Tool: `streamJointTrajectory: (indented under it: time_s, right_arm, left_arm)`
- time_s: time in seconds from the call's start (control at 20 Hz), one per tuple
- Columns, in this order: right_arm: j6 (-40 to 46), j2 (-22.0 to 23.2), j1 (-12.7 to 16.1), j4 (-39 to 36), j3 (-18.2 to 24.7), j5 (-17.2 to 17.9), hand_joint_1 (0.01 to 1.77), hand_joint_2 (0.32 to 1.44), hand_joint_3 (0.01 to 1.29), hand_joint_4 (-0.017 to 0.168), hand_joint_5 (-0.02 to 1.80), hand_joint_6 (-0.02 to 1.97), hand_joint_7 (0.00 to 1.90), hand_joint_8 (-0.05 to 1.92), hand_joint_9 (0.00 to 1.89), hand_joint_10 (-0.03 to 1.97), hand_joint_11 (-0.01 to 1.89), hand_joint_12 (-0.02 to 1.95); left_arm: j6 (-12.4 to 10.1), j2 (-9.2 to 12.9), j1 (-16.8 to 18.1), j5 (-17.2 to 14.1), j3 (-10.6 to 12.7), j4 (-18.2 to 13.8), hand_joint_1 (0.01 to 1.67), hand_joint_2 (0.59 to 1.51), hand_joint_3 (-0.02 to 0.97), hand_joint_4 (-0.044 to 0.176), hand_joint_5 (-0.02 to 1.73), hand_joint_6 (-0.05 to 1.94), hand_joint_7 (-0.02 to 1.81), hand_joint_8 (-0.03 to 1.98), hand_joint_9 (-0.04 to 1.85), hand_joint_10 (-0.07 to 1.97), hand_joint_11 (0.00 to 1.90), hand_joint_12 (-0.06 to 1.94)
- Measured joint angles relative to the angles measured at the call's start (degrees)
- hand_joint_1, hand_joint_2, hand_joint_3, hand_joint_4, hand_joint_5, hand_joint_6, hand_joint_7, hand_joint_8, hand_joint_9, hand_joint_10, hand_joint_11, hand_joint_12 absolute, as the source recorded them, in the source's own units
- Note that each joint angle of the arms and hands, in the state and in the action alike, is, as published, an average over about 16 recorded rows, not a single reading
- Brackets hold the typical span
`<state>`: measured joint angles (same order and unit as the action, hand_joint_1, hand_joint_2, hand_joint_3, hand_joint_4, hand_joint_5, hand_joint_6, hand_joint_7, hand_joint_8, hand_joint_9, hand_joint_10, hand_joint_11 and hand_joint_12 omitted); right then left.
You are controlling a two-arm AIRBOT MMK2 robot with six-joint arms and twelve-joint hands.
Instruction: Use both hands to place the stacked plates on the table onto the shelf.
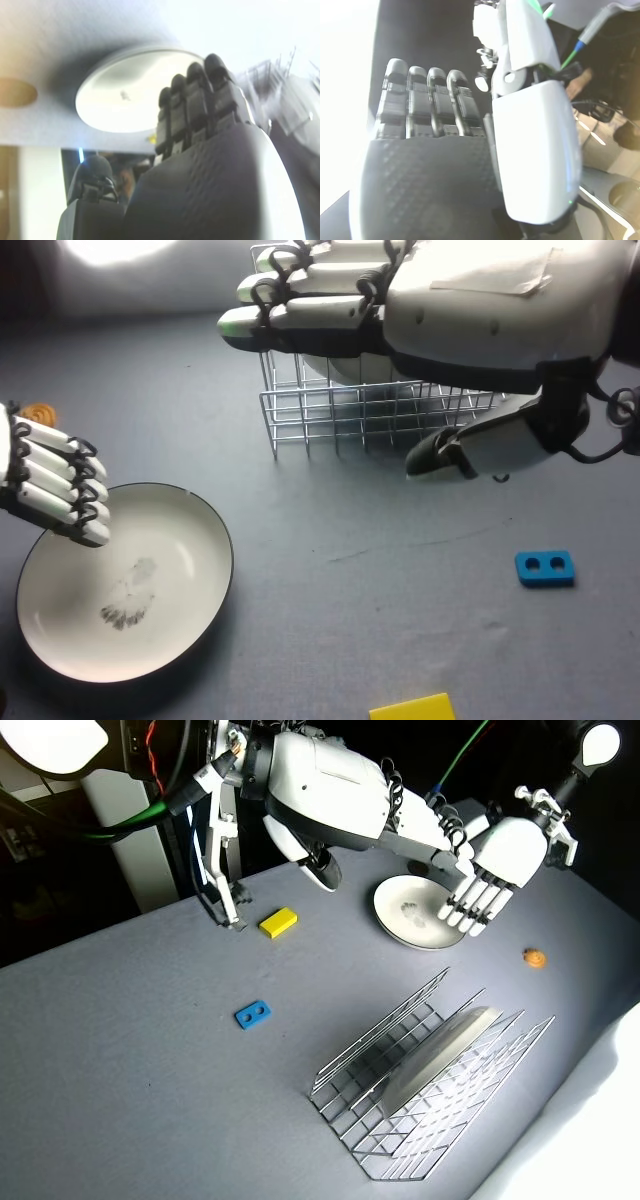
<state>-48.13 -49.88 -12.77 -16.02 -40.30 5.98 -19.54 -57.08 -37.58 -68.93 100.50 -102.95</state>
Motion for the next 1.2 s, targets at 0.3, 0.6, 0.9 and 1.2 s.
streamJointTrajectory:
  time_s: [0.3, 0.6, 0.9, 1.2]
  right_arm:
    - [0.2, 0.4, -0.2, 0.9, 0.2, 0.0, 1.27, 0.91, 0.01, 0.002, 0.06, 0.02, 0.03, 0.01, 0.02, 0.0, 0.01, 0.1]
    - [0.7, 0.6, -0.4, 1.0, 0.2, 0.0, 1.26, 0.91, 0.01, 0.001, 0.02, 0.02, 0.01, 0.01, 0.01, 0.0, 0.02, 0.02]
    - [1.3, 0.6, -0.5, 1.0, 0.3, 0.0, 1.26, 0.91, 0.01, 0.001, 0.02, 0.02, 0.01, 0.01, 0.01, 0.0, 0.02, 0.01]
    - [1.4, 0.6, -0.7, 1.0, 0.4, 0.0, 1.26, 0.92, 0.01, 0.001, 0.02, 0.02, 0.01, 0.01, 0.01, 0.0, 0.03, 0.01]
  left_arm:
    - [0.0, 0.7, -0.1, -1.6, -1.5, -0.2, 0.01, 1.191, 0.016, -0.003, 0.24, 0.02, 0.23, 0.01, 0.19, 0.01, 0.01, 0.38]
    - [0.1, 0.9, -1.0, -1.3, -3.4, -0.6, 0.01, 1.19, 0.017, -0.005, 0.23, 0.02, 0.23, 0.01, 0.19, 0.01, 0.01, 0.39]
    - [0.5, 0.7, -1.7, 0.2, -4.3, -1.1, 0.01, 1.189, 0.017, -0.004, 0.24, 0.02, 0.24, 0.01, 0.2, 0.01, 0.01, 0.4]
    - [0.9, 0.4, -2.0, 1.5, -4.0, -1.6, 0.01, 1.186, 0.017, -0.004, 0.23, 0.02, 0.23, 0.0, 0.19, 0.01, 0.01, 0.39]
